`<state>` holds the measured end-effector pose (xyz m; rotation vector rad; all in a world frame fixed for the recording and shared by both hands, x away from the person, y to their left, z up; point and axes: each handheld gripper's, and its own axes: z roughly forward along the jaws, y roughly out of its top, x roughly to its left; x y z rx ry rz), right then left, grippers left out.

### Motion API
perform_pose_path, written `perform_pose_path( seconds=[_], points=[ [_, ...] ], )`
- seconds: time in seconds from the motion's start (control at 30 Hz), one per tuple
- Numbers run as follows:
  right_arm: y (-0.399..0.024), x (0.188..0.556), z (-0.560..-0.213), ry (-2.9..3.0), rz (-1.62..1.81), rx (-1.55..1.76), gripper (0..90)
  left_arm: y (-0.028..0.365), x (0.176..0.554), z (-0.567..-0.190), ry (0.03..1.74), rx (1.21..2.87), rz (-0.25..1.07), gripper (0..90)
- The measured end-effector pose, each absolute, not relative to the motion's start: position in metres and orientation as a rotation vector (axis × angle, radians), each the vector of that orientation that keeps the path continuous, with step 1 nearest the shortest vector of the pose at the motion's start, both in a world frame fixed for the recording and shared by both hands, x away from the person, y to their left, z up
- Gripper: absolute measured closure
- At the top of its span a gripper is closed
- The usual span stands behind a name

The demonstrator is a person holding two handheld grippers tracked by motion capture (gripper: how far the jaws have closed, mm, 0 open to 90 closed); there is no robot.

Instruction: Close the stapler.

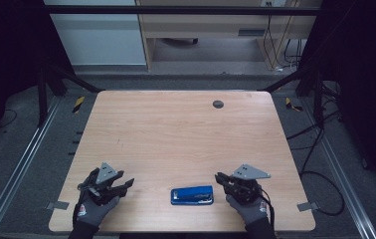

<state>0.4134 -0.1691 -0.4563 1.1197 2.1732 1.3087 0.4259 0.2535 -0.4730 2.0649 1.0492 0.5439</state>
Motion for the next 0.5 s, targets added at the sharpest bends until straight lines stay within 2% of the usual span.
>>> perform_pose_path(
  seconds=[0.33, 0.5],
  points=[
    [-0.216, 0.439, -0.476, 2.076, 1.057, 1.302, 53.1, 0.256, 0.430, -0.478, 1.076, 2.069, 0.525, 41.8],
    [-0.235, 0.448, -0.482, 2.027, 0.984, 1.357, 46.3, 0.260, 0.432, -0.480, 1.096, 2.059, 0.525, 39.9]
  ],
)
